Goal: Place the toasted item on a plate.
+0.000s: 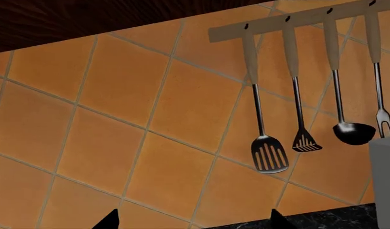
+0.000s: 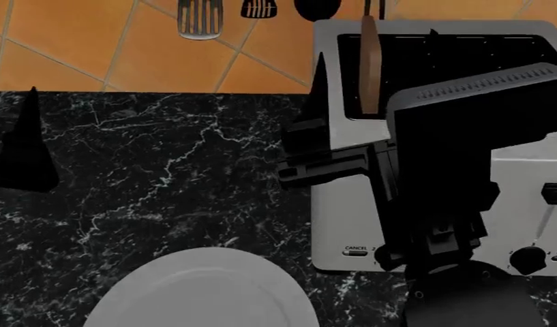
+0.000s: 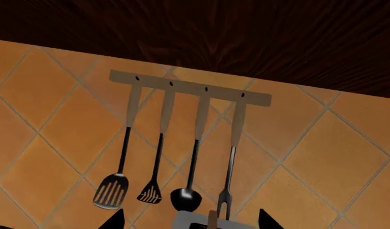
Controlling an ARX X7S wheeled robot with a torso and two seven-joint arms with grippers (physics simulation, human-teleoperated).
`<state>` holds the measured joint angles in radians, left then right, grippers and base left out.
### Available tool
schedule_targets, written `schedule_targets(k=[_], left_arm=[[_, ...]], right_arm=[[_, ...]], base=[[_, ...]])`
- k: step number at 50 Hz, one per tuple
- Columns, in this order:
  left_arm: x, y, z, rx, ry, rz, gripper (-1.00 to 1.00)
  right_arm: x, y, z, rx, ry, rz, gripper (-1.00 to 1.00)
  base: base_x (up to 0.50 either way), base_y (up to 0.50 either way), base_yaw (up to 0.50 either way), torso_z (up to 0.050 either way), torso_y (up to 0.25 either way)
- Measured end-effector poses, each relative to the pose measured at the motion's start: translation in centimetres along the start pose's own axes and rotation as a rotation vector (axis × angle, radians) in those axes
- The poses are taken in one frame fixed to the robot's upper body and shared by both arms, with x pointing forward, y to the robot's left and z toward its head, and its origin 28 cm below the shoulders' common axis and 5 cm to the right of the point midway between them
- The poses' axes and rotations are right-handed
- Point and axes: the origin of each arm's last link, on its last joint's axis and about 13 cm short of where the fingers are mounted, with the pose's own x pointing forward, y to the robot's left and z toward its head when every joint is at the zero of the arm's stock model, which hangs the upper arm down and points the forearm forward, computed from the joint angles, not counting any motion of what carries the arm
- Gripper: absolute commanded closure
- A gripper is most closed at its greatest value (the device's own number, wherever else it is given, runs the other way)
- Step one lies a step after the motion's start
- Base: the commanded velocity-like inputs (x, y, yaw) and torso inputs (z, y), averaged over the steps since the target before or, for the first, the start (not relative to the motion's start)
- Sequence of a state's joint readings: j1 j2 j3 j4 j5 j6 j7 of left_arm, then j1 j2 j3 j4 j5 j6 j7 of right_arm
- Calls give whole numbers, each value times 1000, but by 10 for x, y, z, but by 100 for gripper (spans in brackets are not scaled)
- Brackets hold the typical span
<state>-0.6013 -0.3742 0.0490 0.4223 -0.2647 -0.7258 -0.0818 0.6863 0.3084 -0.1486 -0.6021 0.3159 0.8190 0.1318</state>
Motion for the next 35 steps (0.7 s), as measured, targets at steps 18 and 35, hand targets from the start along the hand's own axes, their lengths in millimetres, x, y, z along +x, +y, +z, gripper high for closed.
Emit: schedule_targets(k=[18,35], left_arm=[[-1,-1,-3,-6,3,-4,-100],[-3,-2,-4,-12,3,-2,-100]], right_arm=[[46,-4,11,42,196,-41,-100],[94,-5,4,113,384,-70,-100]], base=[[0,0,0,0,0],[0,0,0,0,0]])
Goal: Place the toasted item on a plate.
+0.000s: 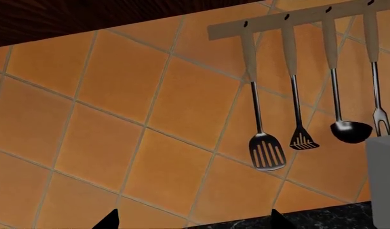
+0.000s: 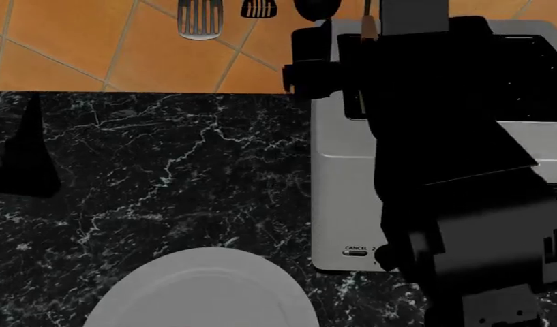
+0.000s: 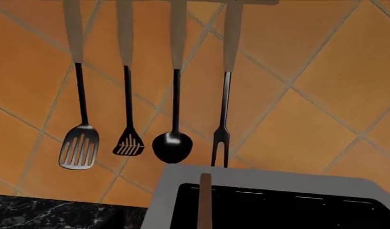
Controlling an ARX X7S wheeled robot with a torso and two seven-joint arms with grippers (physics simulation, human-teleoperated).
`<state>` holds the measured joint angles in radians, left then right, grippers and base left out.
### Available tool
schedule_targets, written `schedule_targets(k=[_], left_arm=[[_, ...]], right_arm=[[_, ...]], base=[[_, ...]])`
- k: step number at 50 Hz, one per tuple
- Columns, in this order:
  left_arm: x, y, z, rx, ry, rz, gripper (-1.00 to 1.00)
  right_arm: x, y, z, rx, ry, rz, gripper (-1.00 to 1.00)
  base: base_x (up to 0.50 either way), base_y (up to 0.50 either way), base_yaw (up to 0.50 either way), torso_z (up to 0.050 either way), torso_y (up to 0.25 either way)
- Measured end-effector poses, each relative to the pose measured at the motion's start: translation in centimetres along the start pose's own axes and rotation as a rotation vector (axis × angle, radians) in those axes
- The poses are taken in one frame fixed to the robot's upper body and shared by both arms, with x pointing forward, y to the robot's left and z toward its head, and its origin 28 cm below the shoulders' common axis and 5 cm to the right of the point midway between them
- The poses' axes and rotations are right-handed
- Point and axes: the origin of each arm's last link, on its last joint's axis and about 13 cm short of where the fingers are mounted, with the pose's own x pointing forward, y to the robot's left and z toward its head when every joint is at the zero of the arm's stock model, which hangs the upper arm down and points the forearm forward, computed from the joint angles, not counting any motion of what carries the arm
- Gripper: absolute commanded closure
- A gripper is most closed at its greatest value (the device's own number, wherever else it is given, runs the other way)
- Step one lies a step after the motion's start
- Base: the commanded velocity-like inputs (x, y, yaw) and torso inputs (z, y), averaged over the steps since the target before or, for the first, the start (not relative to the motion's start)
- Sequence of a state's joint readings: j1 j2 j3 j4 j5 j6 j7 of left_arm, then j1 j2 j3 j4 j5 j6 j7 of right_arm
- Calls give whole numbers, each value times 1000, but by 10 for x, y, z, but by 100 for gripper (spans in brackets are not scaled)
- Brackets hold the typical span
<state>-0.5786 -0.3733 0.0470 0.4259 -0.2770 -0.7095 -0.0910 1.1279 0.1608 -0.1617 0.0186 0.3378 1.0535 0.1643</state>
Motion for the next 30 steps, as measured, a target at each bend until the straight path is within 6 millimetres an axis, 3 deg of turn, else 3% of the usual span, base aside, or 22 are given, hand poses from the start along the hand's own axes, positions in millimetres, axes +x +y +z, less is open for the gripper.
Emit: schedule_targets(k=[13,30], left_arm=[[-2,0,-2,-4,2,-2,-100],[-4,0,-4,-4,5,-5,-100]], right_arm=[[23,1,-2,22,121,-28,-100],[34,0,-15,15,223,-58,-100]], base=[[0,0,0,0,0],[0,0,0,0,0]])
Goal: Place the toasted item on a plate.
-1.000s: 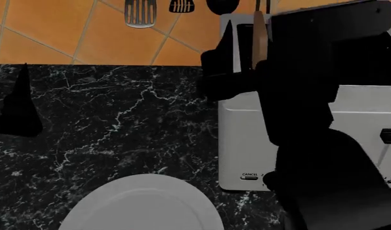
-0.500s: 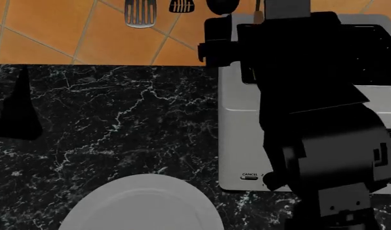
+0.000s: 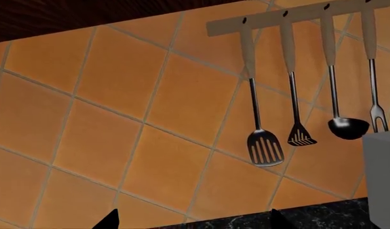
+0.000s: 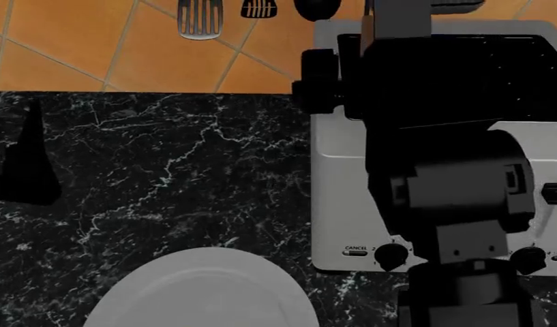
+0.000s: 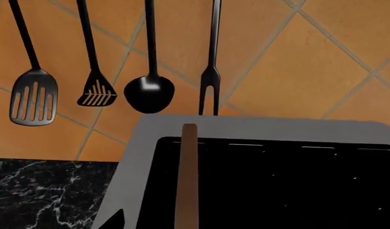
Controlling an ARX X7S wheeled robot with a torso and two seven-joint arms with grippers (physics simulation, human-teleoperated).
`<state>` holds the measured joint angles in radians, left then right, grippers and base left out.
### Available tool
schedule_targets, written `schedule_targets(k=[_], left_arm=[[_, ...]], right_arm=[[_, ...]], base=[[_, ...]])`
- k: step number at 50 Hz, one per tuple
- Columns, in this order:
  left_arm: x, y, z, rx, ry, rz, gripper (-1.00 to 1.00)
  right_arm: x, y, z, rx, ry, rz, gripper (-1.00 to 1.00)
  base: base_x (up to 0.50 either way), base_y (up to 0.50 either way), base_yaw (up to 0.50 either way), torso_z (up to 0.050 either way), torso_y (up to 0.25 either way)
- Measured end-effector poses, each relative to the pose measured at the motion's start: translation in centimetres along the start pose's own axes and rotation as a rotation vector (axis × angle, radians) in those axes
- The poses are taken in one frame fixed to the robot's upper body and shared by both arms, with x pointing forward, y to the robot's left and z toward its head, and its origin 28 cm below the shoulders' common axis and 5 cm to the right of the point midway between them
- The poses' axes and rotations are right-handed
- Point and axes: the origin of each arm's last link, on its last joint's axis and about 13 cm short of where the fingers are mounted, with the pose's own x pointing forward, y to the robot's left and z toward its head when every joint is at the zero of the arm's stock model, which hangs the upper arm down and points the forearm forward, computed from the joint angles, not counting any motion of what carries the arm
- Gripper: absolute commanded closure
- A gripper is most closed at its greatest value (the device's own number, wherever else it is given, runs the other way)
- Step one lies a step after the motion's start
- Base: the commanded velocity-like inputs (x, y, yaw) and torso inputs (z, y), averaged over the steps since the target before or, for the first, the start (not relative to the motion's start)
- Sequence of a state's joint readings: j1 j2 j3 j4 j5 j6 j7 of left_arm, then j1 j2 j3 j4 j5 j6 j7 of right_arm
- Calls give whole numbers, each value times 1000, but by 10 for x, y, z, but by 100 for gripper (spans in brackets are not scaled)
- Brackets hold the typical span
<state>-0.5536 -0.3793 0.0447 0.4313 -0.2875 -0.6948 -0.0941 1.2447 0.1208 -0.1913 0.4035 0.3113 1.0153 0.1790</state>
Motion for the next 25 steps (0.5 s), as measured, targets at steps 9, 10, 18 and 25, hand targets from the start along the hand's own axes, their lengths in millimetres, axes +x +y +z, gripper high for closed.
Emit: schedule_targets(k=[9,10,18,25], left_arm=[[-1,0,-1,1,2,-2,-100],[-1,0,-1,1,2,-2,-100],[1,0,-1,2,1,-2,-100],[1,-1,-1,2,2,-2,-100]], right_arm=[[5,0,0,0,8,1,-100],[5,0,0,-1,8,1,-100],[10,1,0,5,9,5,-100],[12,2,0,9,12,11,100]], base=[[0,0,0,0,0],[0,0,0,0,0],[1,0,0,0,0],[1,0,0,0,0]])
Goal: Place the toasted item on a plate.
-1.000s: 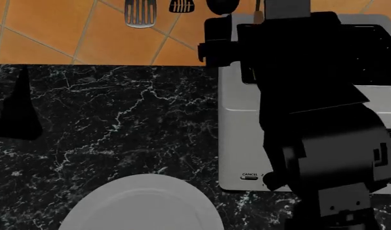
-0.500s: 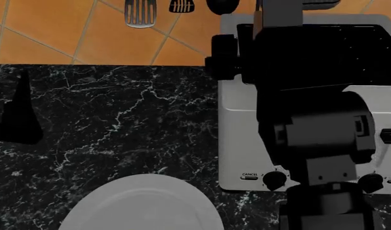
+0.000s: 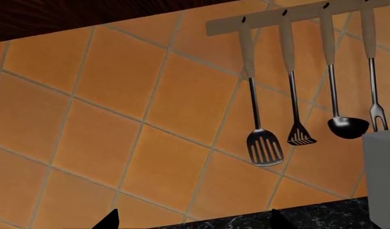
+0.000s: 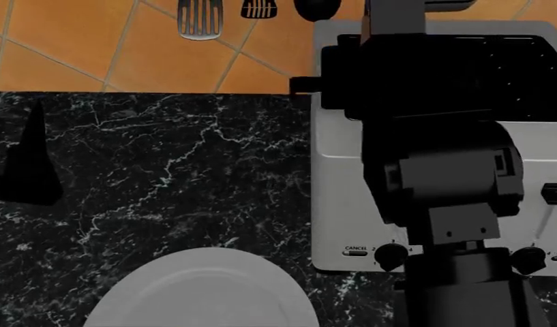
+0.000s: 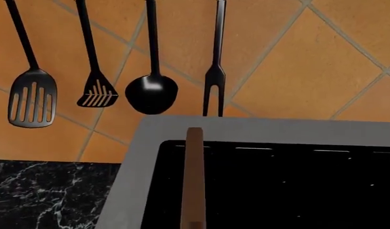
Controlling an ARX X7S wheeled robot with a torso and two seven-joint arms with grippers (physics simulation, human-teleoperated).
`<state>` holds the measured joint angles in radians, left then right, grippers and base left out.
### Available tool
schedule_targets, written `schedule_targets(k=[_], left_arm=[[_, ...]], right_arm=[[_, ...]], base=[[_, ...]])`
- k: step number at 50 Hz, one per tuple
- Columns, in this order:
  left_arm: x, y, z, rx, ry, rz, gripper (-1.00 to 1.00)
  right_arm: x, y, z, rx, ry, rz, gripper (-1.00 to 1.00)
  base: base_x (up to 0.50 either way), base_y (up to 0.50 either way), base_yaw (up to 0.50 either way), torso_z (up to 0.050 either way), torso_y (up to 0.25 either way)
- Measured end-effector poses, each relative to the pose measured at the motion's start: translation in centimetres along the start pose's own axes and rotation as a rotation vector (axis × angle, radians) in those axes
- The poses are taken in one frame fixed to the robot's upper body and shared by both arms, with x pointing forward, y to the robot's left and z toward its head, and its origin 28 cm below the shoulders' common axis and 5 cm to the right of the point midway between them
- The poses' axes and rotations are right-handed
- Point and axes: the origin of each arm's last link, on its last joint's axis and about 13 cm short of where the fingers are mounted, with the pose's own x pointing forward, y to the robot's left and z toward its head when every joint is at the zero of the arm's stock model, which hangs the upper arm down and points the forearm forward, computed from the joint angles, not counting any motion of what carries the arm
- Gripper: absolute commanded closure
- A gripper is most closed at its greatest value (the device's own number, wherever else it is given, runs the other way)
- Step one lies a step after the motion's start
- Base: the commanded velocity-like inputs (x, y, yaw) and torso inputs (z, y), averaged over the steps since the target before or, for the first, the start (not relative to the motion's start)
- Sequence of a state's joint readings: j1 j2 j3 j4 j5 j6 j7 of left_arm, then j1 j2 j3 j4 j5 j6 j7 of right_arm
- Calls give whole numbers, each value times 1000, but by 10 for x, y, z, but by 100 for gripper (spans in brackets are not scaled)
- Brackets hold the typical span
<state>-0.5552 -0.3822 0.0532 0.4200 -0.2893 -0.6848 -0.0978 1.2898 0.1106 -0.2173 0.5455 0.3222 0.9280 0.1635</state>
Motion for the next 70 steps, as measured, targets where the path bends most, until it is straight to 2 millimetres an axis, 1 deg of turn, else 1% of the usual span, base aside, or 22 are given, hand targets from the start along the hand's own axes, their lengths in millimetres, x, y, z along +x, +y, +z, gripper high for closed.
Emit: schedule_targets(k=[18,33,51,59,70], left_arm=[[-3,2,2,0,-4,4,-100],[-4,1,3,1,-6,2,-100],[-2,0,0,1,-1,-4,-100],[-3,0,-2,0,2,-4,-100],[-3,-2,-4,0,7,-5,-100]], right_arm=[[-4,1,2,-4,1,6,100],[-14,-4,17,-10,-28,-7,100],[-30,-5,42,-17,-107,-5,100],[-47,0,45,-11,-154,31,100],[-87,14,47,-14,-230,127,100]], base=[[0,0,-1,0,0],[0,0,0,0,0],[0,0,0,0,0],[-1,0,0,0,0],[0,0,0,0,0]])
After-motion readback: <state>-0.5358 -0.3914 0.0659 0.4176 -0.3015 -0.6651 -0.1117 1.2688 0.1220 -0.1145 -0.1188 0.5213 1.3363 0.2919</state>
